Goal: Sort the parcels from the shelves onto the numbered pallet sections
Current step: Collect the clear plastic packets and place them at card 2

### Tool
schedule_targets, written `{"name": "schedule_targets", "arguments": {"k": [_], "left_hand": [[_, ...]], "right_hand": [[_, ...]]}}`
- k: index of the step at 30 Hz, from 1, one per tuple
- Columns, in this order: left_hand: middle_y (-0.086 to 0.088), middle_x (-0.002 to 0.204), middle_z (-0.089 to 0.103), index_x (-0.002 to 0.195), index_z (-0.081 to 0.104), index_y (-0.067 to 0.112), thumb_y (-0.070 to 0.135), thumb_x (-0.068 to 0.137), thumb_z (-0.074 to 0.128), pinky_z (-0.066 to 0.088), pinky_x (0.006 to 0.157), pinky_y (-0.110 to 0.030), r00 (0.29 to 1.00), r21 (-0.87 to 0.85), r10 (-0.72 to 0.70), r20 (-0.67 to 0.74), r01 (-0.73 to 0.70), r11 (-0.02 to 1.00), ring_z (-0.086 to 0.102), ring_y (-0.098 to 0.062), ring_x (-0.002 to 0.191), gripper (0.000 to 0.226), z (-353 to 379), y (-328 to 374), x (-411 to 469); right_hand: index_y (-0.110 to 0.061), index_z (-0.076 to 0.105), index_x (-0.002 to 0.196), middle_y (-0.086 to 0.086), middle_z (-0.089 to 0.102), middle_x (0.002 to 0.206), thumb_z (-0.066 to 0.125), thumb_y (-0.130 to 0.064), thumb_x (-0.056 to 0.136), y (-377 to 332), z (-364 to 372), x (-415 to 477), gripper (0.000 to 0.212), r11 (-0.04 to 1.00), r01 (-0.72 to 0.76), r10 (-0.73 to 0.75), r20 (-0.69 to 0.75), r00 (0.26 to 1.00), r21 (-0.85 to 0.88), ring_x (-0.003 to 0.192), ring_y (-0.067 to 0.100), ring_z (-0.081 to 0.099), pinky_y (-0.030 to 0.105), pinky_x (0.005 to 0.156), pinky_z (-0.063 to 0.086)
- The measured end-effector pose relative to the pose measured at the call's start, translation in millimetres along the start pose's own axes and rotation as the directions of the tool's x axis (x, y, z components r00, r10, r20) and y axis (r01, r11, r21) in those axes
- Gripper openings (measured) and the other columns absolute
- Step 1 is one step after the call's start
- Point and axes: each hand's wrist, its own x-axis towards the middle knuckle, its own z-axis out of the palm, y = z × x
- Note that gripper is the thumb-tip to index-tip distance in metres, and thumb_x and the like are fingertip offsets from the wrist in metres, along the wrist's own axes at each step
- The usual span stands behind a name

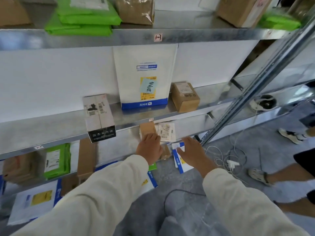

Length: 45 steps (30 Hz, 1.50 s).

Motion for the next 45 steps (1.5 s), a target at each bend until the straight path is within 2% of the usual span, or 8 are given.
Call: {"name": "schedule_targets", "arguments": {"k": [7, 11, 17, 23, 31, 35, 40, 45], "left_hand": [[-0.007, 0.125, 0.055, 0.122, 0.051, 0.009, 0.028, 0.097, 0.040, 0.037, 0.106, -0.033, 0.997, 0.007, -0.049, 0.061, 0.049, 0.999, 0.048, -0.022, 0.118, 0.033, 38.9, 10.8, 75.3], [-0.008, 0.132, 0.051, 0.131, 0.047, 0.009, 0.028, 0.099, 0.037, 0.031, 0.109, -0.032, 0.987, 0.052, -0.115, 0.112, 0.109, 0.993, 0.044, -0.024, 0.124, 0.038, 84.4, 21.7, 117.3], [-0.010, 0.132, 0.052, 0.132, 0.047, 0.007, 0.027, 0.098, 0.041, 0.034, 0.106, -0.035, 0.976, 0.046, -0.151, 0.155, 0.146, 0.988, 0.045, -0.025, 0.123, 0.040, 159.5, 31.9, 178.0], [-0.013, 0.124, 0.056, 0.124, 0.053, 0.004, 0.025, 0.094, 0.047, 0.040, 0.097, -0.040, 0.971, 0.070, -0.170, 0.167, 0.160, 0.985, 0.049, -0.028, 0.116, 0.038, 230.8, 14.9, 233.6], [-0.017, 0.121, 0.054, 0.122, 0.053, -0.001, 0.021, 0.096, 0.045, 0.045, 0.089, -0.042, 0.937, 0.005, -0.278, 0.212, 0.283, 0.959, 0.051, -0.032, 0.109, 0.035, 334.0, -17.9, 276.0], [-0.016, 0.127, 0.050, 0.124, 0.050, 0.000, 0.022, 0.096, 0.044, 0.046, 0.091, -0.042, 0.883, -0.039, -0.380, 0.274, 0.405, 0.913, 0.051, -0.030, 0.113, 0.036, 376.5, -27.1, 282.3], [-0.016, 0.118, 0.052, 0.116, 0.050, 0.001, 0.021, 0.094, 0.046, 0.050, 0.087, -0.042, 0.830, -0.110, -0.495, 0.257, 0.534, 0.838, 0.055, -0.031, 0.107, 0.030, 401.0, -52.3, 306.7], [-0.018, 0.132, 0.044, 0.130, 0.040, -0.001, 0.015, 0.095, 0.050, 0.049, 0.095, -0.045, 0.642, -0.144, -0.692, 0.330, 0.758, 0.636, 0.050, -0.032, 0.118, 0.040, 419.2, -69.8, 333.7]], "right_hand": [[-0.011, 0.044, 0.135, 0.008, 0.047, 0.138, 0.048, -0.040, 0.094, 60.3, -2.8, 75.3, 0.051, 0.999, 0.033, -0.032, 0.033, 0.999, -0.032, 0.126, 0.029, 0.045, 0.038, 0.107, 0.033], [-0.009, 0.043, 0.135, 0.009, 0.047, 0.137, 0.046, -0.038, 0.096, 100.1, 8.8, 130.4, 0.049, 0.991, 0.109, -0.103, 0.073, 0.992, -0.081, 0.126, 0.028, 0.045, 0.038, 0.108, 0.031], [-0.008, 0.042, 0.137, 0.010, 0.046, 0.139, 0.042, -0.039, 0.098, 155.4, 32.6, 198.5, 0.050, 0.976, 0.193, -0.178, 0.145, 0.973, -0.099, 0.128, 0.027, 0.041, 0.039, 0.109, 0.028], [-0.007, 0.039, 0.140, 0.012, 0.044, 0.141, 0.042, -0.039, 0.097, 198.2, 84.8, 255.4, 0.054, 0.973, 0.193, -0.166, 0.191, 0.967, -0.130, 0.129, 0.028, 0.042, 0.039, 0.109, 0.029], [-0.005, 0.041, 0.139, 0.012, 0.048, 0.136, 0.044, -0.038, 0.097, 213.6, 185.8, 332.5, 0.053, 0.970, 0.224, -0.203, 0.200, 0.958, -0.089, 0.125, 0.028, 0.045, 0.040, 0.106, 0.033], [-0.006, 0.043, 0.135, 0.011, 0.051, 0.129, 0.045, -0.039, 0.096, 205.4, 231.0, 363.5, 0.051, 0.975, 0.217, -0.200, 0.226, 0.953, -0.049, 0.118, 0.027, 0.049, 0.040, 0.102, 0.036], [-0.006, 0.043, 0.134, 0.011, 0.050, 0.126, 0.045, -0.038, 0.096, 190.8, 268.2, 399.4, 0.050, 0.987, 0.139, -0.154, 0.220, 0.963, 0.079, 0.115, 0.027, 0.049, 0.039, 0.095, 0.040], [-0.003, 0.036, 0.135, 0.013, 0.034, 0.134, 0.054, -0.033, 0.093, 177.8, 288.5, 428.2, 0.055, 0.945, -0.102, 0.037, 0.209, 0.977, 0.312, 0.123, 0.027, 0.036, 0.037, 0.098, 0.038]]}}
